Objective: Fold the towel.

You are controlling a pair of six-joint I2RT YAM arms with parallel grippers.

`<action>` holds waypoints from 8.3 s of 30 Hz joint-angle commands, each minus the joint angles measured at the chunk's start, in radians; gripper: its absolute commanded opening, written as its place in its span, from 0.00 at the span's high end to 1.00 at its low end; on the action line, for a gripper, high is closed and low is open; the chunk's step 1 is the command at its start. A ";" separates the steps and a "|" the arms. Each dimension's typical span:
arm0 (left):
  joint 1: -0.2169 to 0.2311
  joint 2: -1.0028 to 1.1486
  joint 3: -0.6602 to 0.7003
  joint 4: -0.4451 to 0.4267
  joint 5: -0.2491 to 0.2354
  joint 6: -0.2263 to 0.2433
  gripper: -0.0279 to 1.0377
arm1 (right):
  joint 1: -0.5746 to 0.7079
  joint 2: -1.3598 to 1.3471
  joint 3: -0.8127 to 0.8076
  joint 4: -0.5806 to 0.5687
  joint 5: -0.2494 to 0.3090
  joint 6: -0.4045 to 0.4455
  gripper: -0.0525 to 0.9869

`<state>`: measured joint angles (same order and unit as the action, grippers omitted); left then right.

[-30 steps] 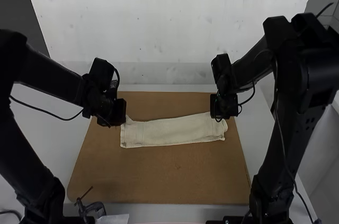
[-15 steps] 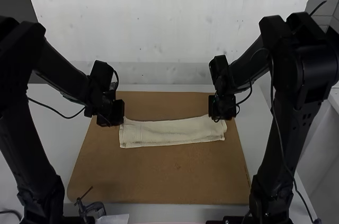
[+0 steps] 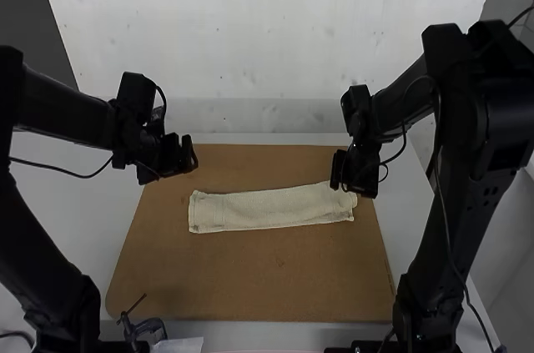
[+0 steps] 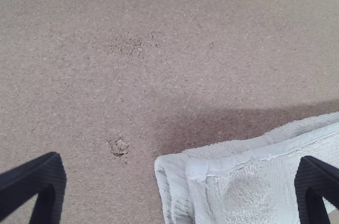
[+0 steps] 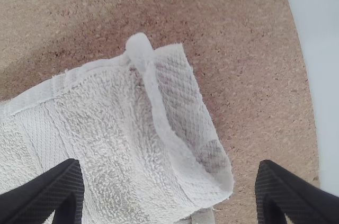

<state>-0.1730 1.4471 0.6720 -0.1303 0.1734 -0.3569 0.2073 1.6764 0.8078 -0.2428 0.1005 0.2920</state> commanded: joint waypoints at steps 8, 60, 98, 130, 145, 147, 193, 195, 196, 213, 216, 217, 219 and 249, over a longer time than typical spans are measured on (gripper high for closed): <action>0.015 -0.094 0.001 0.000 0.021 0.006 0.06 | -0.028 0.192 0.074 -0.001 -0.047 0.090 0.30; 0.079 -0.195 -0.051 0.008 0.020 0.042 0.06 | 0.423 0.309 0.567 -0.446 0.073 0.251 0.93; 0.076 -0.156 -0.080 0.055 0.014 0.055 0.07 | 0.383 0.333 0.683 -0.469 0.105 0.182 0.93; 0.090 -0.172 -0.103 0.061 0.017 0.068 0.07 | 0.595 0.376 0.674 -0.466 0.102 0.219 0.93; 0.082 -0.169 -0.106 0.087 0.020 0.068 0.07 | 0.389 0.355 0.677 -0.437 0.130 0.185 0.93; 0.082 -0.168 -0.106 0.089 0.020 0.068 0.08 | 0.374 0.353 0.680 -0.432 0.128 0.182 0.93; 0.102 -0.194 -0.138 0.106 0.023 0.093 0.08 | 0.506 0.451 0.666 -0.412 0.163 0.164 0.93; 0.102 -0.194 -0.138 0.107 0.025 0.093 0.08 | 0.527 0.451 0.677 -0.412 0.163 0.165 0.93; 0.101 -0.194 -0.140 0.107 0.026 0.093 0.08 | 0.538 0.453 0.683 -0.414 0.162 0.165 0.93; 0.107 -0.179 -0.149 0.118 0.029 0.095 0.08 | 0.603 0.494 0.673 -0.401 0.165 0.177 0.93; 0.110 -0.175 -0.149 0.118 0.029 0.095 0.08 | 0.592 0.453 0.679 -0.408 0.163 0.176 0.93; 0.110 -0.177 -0.149 0.118 0.029 0.095 0.08 | 0.589 0.430 0.680 -0.411 0.162 0.177 0.93; 0.110 -0.179 -0.149 0.120 0.029 0.095 0.08 | 0.584 0.385 0.686 -0.424 0.160 0.177 0.86; 0.162 -0.781 -0.144 -0.173 0.035 0.161 0.07 | 0.129 -0.994 -0.087 -0.300 0.268 0.032 0.02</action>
<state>-0.0200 0.7387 0.5316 -0.2829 0.2100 -0.2123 0.3672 0.8501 0.8043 -0.5430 0.3054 0.3763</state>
